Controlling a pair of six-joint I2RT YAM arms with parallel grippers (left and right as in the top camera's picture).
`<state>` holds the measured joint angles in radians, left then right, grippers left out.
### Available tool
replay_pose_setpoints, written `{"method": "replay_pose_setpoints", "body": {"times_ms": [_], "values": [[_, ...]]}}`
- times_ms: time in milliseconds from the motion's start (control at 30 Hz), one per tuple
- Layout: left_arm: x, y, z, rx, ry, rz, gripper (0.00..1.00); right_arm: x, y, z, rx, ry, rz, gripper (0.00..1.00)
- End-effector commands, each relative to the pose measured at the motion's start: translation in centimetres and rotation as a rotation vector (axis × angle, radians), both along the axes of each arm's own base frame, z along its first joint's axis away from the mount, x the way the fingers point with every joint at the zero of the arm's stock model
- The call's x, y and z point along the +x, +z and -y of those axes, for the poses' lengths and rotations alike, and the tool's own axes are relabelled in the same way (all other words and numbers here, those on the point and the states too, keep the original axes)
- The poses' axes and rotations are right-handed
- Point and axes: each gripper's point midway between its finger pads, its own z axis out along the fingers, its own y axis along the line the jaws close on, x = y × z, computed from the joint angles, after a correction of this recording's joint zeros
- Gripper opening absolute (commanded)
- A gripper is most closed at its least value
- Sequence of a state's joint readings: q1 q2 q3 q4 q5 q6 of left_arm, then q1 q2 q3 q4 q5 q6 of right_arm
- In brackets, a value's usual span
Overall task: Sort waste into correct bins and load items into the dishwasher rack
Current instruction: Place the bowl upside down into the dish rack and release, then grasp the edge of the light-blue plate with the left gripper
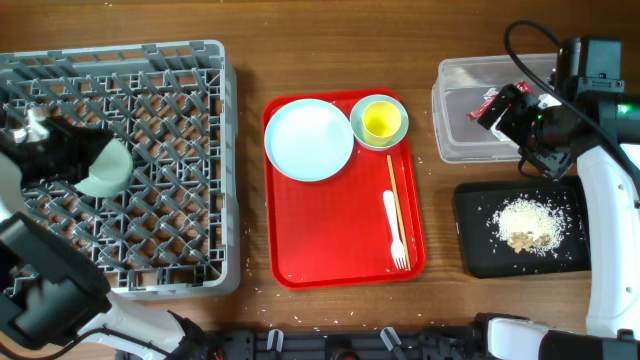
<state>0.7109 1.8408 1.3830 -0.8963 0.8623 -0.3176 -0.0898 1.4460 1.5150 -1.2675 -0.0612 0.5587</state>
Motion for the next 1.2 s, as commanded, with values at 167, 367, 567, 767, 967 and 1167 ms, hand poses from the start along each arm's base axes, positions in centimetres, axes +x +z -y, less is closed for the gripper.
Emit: {"method": "replay_pose_setpoints", "body": {"times_ms": [167, 367, 567, 767, 967, 1167], "values": [[-7.4, -5.1, -8.6, 0.533, 0.206, -0.536, 0.04, 0.7, 1.0, 0.4, -0.025, -0.002, 0.052, 1.00], [-5.8, -2.2, -8.1, 0.474, 0.278, -0.438, 0.04, 0.7, 1.0, 0.4, -0.025, -0.002, 0.052, 1.00], [0.7, 11.5, 4.0, 0.114, 0.005, 0.210, 0.04, 0.7, 1.0, 0.4, -0.025, -0.002, 0.052, 1.00], [1.7, 9.4, 22.6, 0.329, -0.538, 0.242, 0.49, 0.7, 1.0, 0.4, -0.025, -0.002, 0.052, 1.00], [-1.3, -1.5, 35.0, 0.812, -0.887, 0.054, 0.58, 0.8, 1.0, 0.4, -0.026, -0.002, 0.055, 1.00], [-3.5, -10.4, 40.2, 0.895, -1.070, -0.031, 0.47, 0.8, 1.0, 0.4, -0.025, -0.002, 0.055, 1.00]]}}
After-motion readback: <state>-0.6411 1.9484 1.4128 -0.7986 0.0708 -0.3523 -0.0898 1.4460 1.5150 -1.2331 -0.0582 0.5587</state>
